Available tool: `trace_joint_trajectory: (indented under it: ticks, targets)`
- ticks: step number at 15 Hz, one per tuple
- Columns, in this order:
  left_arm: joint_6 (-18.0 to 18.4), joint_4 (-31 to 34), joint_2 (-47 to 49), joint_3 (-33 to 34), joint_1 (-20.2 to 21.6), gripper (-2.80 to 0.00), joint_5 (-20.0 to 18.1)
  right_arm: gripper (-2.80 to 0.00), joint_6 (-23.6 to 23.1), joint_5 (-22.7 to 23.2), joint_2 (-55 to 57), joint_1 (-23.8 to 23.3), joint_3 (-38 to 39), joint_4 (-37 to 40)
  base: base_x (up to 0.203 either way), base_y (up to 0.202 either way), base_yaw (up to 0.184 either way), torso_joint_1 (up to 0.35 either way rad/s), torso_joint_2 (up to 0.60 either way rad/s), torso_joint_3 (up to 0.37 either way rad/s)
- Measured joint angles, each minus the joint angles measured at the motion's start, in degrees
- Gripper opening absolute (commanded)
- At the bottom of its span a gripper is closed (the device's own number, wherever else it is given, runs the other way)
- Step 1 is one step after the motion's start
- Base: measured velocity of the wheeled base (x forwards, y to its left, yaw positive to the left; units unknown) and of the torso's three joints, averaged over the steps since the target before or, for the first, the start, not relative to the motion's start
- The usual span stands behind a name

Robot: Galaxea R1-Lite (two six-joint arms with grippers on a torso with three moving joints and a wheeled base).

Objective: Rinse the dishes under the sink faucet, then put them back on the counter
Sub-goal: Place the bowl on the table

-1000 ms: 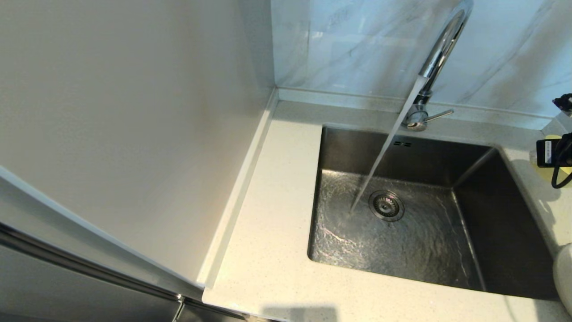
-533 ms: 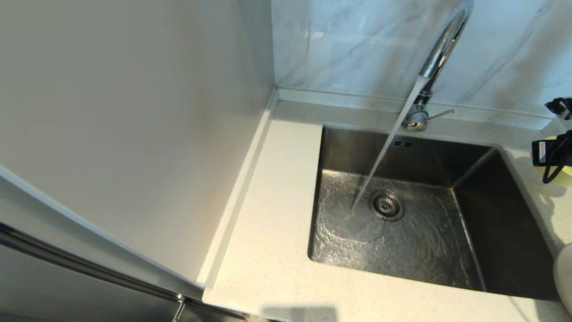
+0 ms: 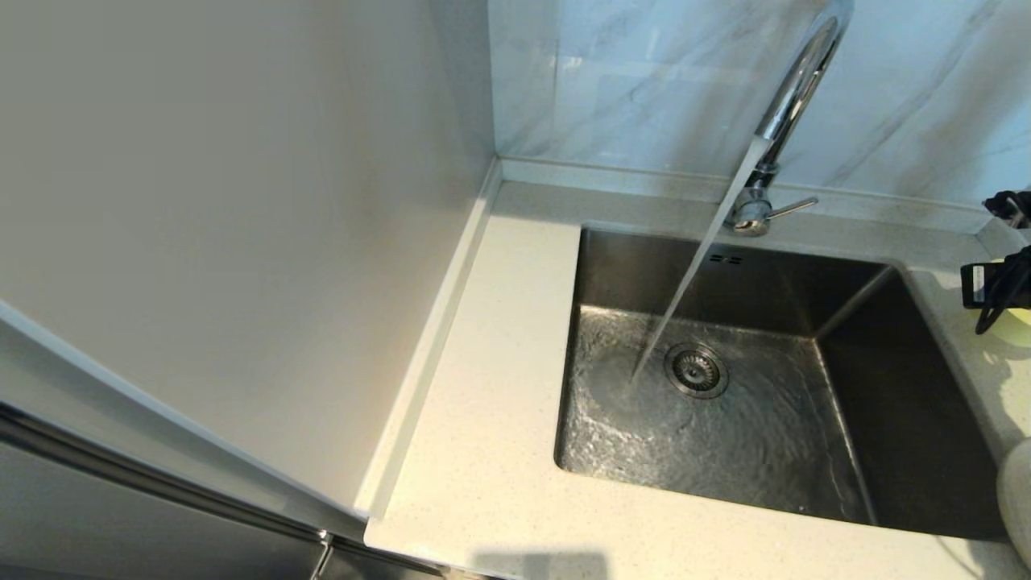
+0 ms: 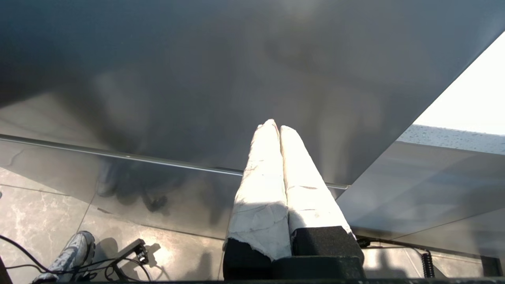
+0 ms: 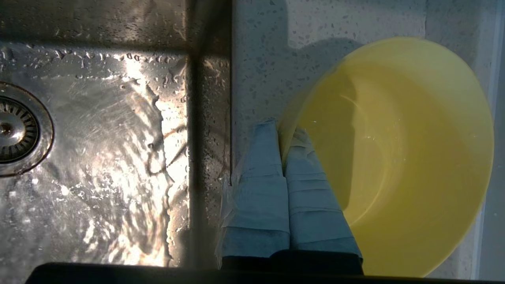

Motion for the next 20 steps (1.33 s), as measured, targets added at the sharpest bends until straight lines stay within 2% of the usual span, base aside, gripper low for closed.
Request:
trace_joint_trajectory:
  ticks: [7,8,14,20]
  targets:
    - [0.0,0.0,0.0,0.0,0.0,-2.80,0.0,-2.80,0.4,-0.8,0.9,-0.5,0.1,0.0,0.000,0.000,0.000,0.000,0.00,0.000]
    - [0.0,0.0,0.0,0.0,0.0,-2.80,0.0,0.00,0.5,-0.9,1.1,-0.6,0.1,0.0,0.000,0.000,0.000,0.000,0.00,0.000]
    - [0.0,0.0,0.0,0.0,0.0,-2.80,0.0,0.00,0.7,-0.4,1.1,-1.0,0.5,-0.2,0.000,0.000,0.000,0.000,0.00,0.000]
    - [0.0,0.0,0.0,0.0,0.0,-2.80,0.0,0.00,-1.4,3.4,-4.3,-0.8,4.6,-0.5,0.000,0.000,0.000,0.000,0.00,0.000]
